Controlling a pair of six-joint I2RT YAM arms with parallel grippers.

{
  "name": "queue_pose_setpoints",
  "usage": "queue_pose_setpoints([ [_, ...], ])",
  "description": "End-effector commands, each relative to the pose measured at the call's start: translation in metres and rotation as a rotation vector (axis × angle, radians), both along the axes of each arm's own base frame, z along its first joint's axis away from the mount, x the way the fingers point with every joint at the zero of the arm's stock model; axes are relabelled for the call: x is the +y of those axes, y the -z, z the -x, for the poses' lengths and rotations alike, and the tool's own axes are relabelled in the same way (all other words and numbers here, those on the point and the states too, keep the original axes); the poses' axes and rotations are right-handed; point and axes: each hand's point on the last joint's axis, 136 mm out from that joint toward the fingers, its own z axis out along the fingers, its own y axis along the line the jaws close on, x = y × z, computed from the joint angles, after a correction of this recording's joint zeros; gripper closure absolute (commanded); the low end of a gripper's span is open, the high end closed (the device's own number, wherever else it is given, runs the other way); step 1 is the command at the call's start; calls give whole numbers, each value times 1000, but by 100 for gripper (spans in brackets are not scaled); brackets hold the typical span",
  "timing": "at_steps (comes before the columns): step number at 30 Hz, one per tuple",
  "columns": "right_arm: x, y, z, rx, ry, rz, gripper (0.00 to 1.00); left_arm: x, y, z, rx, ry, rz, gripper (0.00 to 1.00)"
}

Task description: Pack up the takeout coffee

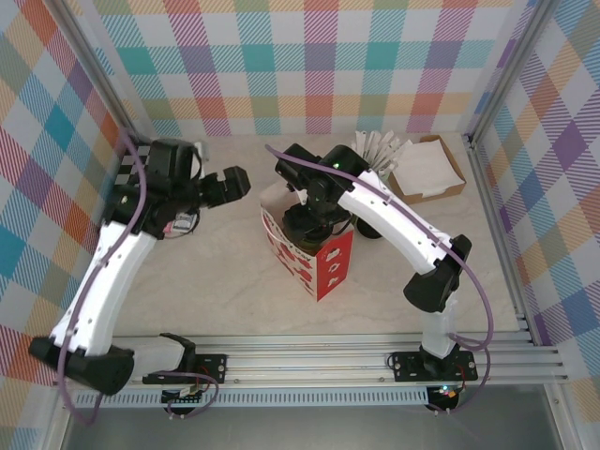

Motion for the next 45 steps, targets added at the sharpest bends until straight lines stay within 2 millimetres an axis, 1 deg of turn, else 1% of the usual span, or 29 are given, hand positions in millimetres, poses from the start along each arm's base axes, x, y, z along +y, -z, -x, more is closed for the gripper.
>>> queue_pose_setpoints([
  [1, -3, -1, 4, 19, -18, -2, 36, -35, 0, -21, -63, 252, -18, 4],
  [3, -2, 0, 3, 21, -18, -4, 36, -47, 6, -35, -88, 334, -35, 9],
  [5, -2, -1, 4, 20, -19, -5, 36, -51, 14, -46, -89, 376, -76, 14],
  [8, -3, -3, 5, 17, -19, -7, 36, -56, 26, -57, -77, 407, -106, 15],
  [13, -3, 1, 6, 32, -16, 0, 36, -76, 33, -55, -95, 538, -89, 18],
  [17, -6, 2, 7, 45, 1, 18, 36, -80, 39, -56, -109, 591, -118, 23],
  [20, -10, 1, 10, 61, 5, 38, 36, -82, 47, -57, -87, 616, -127, 29],
  [23, -14, 0, 13, 76, 8, 50, 36, -88, 54, -54, -70, 663, -124, 32],
  [25, -16, 0, 16, 88, 13, 61, 36, -91, 58, -50, -66, 700, -144, 36],
  [28, -22, 1, 18, 109, 23, 95, 36, -92, 55, -48, -79, 712, -142, 36],
  [31, -22, 3, 18, 117, 22, 105, 36, -98, 53, -42, -78, 748, -112, 38],
  [32, -21, 4, 17, 117, 20, 104, 36, -98, 54, -42, -75, 749, -120, 42],
  [34, -20, 4, 17, 117, 19, 101, 36, -95, 59, -46, -68, 729, -150, 53],
  [38, -26, 8, 20, 138, 22, 127, 37, -94, 60, -47, -67, 731, -166, 73],
  [42, -30, 11, 24, 164, 23, 149, 37, -95, 58, -43, -74, 761, -164, 87],
  [45, -33, 18, 26, 184, 20, 174, 37, -97, 56, -41, -77, 776, -156, 91],
])
